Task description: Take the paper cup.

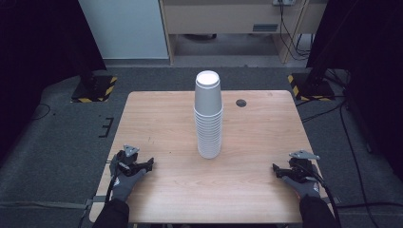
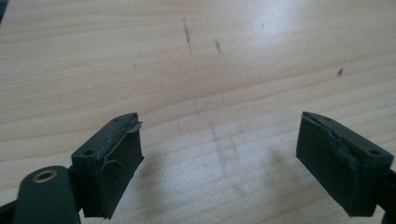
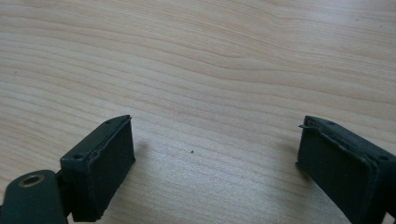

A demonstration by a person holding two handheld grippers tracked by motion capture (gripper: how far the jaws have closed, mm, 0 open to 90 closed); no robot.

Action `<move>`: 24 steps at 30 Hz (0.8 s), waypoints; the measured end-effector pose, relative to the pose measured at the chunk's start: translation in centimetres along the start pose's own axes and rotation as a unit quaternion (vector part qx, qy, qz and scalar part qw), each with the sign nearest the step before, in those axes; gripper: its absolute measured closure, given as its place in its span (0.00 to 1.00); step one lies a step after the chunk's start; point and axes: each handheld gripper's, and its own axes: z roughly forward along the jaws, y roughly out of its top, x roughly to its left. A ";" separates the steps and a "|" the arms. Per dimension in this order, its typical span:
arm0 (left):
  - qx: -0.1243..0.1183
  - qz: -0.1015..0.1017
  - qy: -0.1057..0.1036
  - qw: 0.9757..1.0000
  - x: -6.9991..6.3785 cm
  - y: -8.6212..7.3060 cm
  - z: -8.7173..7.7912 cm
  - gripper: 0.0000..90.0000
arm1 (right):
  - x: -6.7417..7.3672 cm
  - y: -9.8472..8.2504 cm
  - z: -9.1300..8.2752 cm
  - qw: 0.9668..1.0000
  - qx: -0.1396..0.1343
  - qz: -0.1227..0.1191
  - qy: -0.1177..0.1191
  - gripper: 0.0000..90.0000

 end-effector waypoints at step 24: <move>-0.111 -0.009 -0.072 0.991 -2.7 2.9 -3.9 0.20 | 2.9 4.5 -5.0 0.986 -0.149 -0.004 0.075 0.14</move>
